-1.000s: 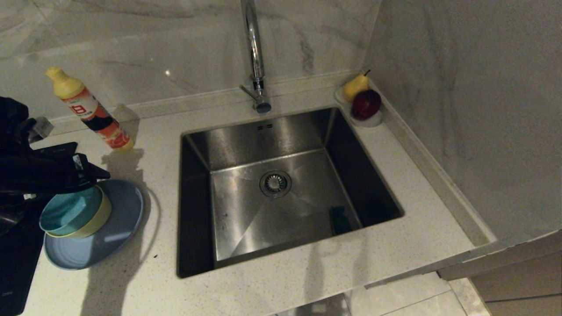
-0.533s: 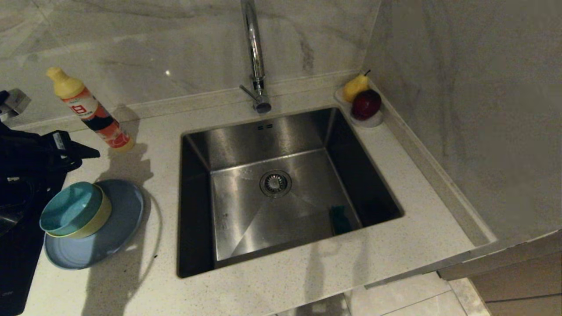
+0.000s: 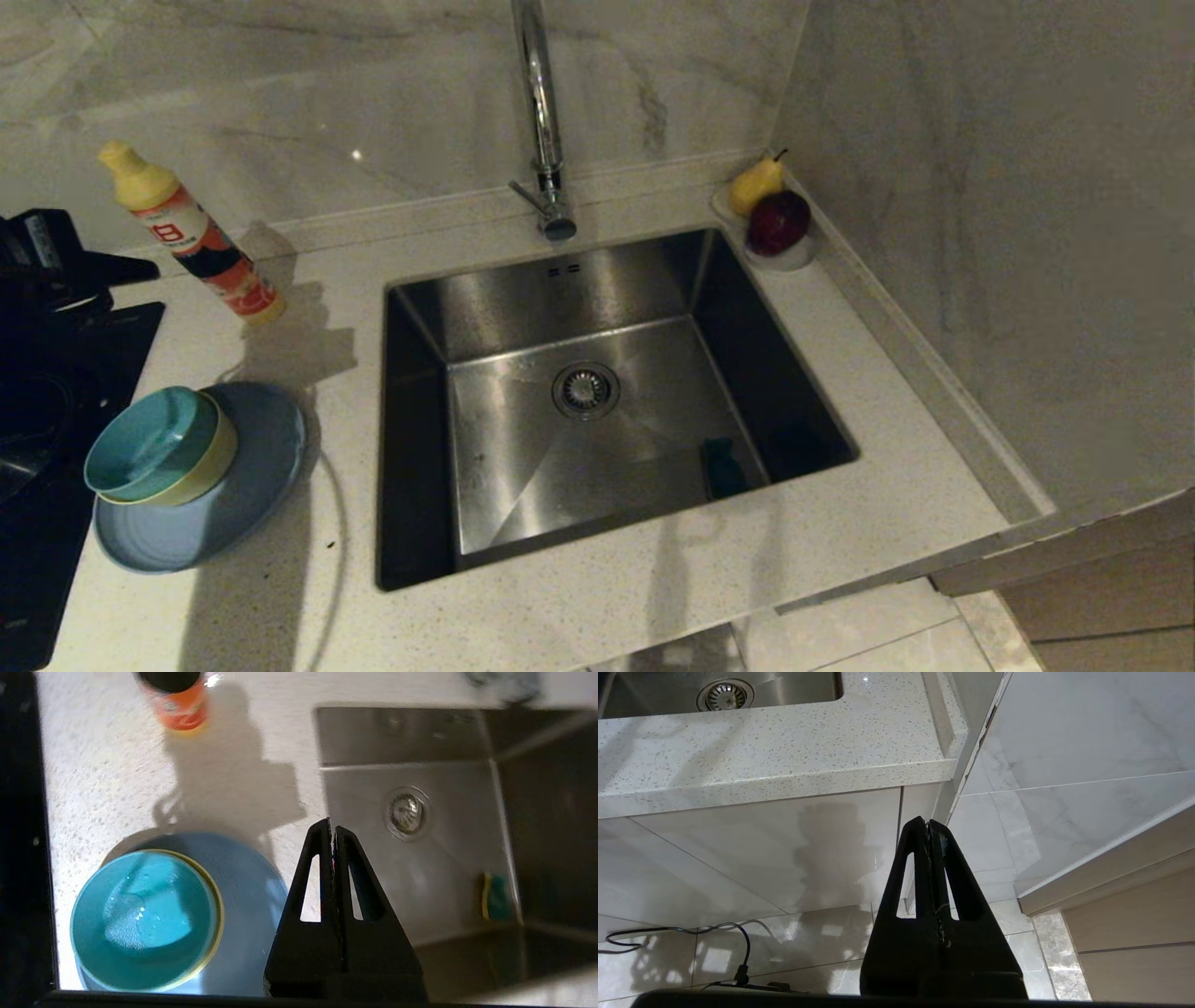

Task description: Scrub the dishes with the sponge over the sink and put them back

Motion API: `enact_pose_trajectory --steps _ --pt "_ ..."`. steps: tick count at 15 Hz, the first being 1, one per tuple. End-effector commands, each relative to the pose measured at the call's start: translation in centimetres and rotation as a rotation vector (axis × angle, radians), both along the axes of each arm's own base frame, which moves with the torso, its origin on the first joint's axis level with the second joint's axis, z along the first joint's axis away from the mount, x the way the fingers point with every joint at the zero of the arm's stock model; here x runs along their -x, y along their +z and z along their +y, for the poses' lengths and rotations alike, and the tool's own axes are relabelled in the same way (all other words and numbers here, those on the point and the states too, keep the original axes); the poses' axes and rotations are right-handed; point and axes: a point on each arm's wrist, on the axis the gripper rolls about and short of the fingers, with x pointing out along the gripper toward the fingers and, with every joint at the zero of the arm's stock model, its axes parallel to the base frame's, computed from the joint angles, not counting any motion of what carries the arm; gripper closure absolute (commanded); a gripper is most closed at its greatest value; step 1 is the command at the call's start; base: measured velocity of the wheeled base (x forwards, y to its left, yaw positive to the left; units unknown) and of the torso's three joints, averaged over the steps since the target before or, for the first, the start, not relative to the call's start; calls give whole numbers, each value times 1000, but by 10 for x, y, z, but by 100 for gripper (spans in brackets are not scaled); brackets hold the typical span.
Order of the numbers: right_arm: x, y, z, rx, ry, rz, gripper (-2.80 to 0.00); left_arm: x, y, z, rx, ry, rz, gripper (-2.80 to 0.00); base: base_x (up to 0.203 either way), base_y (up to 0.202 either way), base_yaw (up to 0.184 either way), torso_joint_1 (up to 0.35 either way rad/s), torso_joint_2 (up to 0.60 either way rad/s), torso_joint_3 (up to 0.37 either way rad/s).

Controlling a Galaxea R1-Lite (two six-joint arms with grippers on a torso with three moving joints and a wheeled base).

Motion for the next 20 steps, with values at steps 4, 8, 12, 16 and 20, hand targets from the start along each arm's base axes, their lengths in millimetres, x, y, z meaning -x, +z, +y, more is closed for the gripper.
enact_pose_trajectory --steps 4,8,12,16,20 --pt "0 0 0 1 1 -2 0 82 -8 -27 -130 -68 -91 0 0 0 0 0 0 0" --pt "0 0 0 1 0 -2 0 153 -49 -51 -264 -90 -151 0 0 0 0 0 0 0" --pt "0 0 0 1 1 -2 0 208 -119 -61 -298 -112 -183 0 0 0 0 0 0 0" --pt "0 0 0 1 1 -2 0 238 -177 -59 -320 -74 -239 0 0 0 0 0 0 0" --pt "0 0 0 1 0 -2 0 239 -237 -57 -325 5 -236 0 0 0 0 0 0 0"
